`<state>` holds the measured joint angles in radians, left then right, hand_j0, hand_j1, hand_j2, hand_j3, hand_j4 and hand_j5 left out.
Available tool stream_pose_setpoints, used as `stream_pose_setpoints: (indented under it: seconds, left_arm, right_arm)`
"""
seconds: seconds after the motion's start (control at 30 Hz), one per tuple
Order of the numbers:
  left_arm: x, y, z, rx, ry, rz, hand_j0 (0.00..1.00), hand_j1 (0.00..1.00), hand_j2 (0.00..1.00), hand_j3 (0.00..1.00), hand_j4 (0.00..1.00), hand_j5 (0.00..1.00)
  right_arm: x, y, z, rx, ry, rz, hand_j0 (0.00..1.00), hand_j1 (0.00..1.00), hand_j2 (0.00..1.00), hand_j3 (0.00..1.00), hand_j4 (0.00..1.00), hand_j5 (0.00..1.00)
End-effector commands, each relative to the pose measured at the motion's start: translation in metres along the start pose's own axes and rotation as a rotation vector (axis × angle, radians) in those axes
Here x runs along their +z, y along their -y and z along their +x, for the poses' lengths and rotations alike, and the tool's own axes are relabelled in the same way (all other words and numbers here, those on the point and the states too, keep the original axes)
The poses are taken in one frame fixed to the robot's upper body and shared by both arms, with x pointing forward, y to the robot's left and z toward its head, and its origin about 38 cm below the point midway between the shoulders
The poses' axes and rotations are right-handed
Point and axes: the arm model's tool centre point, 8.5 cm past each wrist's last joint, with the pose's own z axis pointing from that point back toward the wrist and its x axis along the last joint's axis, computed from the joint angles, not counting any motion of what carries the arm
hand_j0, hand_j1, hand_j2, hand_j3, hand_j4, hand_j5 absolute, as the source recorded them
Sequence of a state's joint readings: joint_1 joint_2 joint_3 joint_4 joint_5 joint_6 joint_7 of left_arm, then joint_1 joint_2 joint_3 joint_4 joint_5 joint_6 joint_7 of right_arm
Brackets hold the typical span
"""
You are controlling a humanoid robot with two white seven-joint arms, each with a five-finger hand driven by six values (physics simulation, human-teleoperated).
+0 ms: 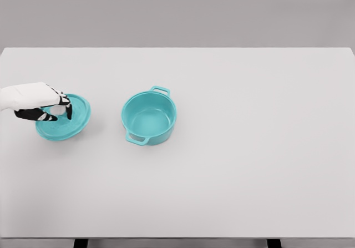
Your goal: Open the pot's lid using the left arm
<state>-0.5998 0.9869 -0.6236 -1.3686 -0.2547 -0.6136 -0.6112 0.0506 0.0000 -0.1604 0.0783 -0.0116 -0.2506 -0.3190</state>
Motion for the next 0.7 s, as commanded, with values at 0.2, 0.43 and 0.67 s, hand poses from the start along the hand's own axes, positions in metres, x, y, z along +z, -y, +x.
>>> stream_pose_setpoints:
  seconds: [0.2, 0.43, 0.67]
  left_arm:
    - [0.000, 0.011, -0.002, 0.018, -0.008, -0.020, 0.48, 0.48, 0.48, 0.48, 0.48, 0.48]
    - [0.000, 0.023, -0.002, 0.033, -0.010, -0.043, 0.48, 0.48, 0.48, 0.48, 0.48, 0.48]
    - [0.000, 0.024, -0.002, 0.035, -0.011, -0.046, 0.61, 0.61, 0.61, 0.61, 0.61, 0.61]
  right_arm:
    - [0.000, 0.000, 0.000, -0.002, 0.001, 0.000, 1.00, 1.00, 1.00, 1.00, 1.00, 1.00]
    - [0.000, 0.000, 0.000, -0.002, 0.001, 0.000, 1.00, 1.00, 1.00, 1.00, 1.00, 1.00]
    - [0.000, 0.000, 0.000, -0.002, -0.001, -0.001, 1.00, 1.00, 1.00, 1.00, 1.00, 1.00]
